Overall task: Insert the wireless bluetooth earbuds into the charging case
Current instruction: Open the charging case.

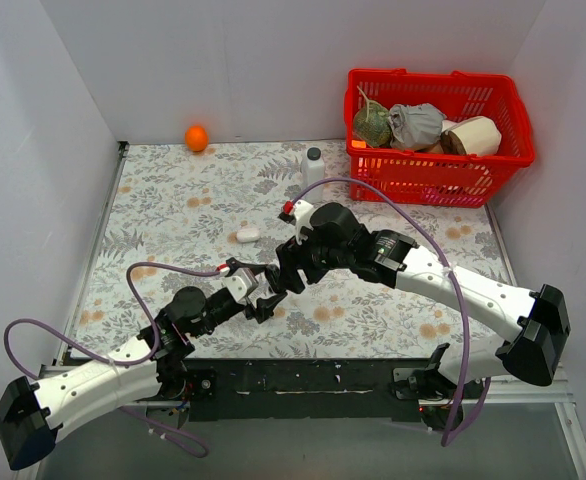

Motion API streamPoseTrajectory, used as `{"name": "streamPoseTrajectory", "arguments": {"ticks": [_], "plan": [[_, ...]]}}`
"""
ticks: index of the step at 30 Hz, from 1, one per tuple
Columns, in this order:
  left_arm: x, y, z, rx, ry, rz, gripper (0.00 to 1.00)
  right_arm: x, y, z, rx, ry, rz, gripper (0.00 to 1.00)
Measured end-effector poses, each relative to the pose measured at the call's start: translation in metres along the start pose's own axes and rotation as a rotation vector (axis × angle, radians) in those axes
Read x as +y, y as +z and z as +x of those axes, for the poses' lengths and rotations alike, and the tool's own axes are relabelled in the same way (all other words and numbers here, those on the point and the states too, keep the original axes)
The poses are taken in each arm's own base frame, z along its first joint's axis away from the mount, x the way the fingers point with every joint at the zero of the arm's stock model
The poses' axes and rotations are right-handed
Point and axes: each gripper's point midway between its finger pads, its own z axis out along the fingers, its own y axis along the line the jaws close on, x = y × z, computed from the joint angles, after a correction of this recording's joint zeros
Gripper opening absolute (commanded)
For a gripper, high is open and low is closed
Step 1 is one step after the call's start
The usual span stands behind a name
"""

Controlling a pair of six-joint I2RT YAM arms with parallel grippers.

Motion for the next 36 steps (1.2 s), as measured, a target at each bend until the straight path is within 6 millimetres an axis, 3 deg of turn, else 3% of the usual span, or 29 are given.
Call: {"name": "streamPoseTrajectory", "arguments": {"ticks": [16, 36], "plan": [[0.005, -0.004, -0.002, -0.001, 0.016, -0.027, 0.00, -0.003, -0.001, -0.004, -0.016, 0.034, 0.013, 0.69], [0.007, -0.005, -0.009, -0.033, 0.018, -0.036, 0.00, -0.011, -0.017, -0.022, -0.116, 0.063, 0.035, 0.73]]}}
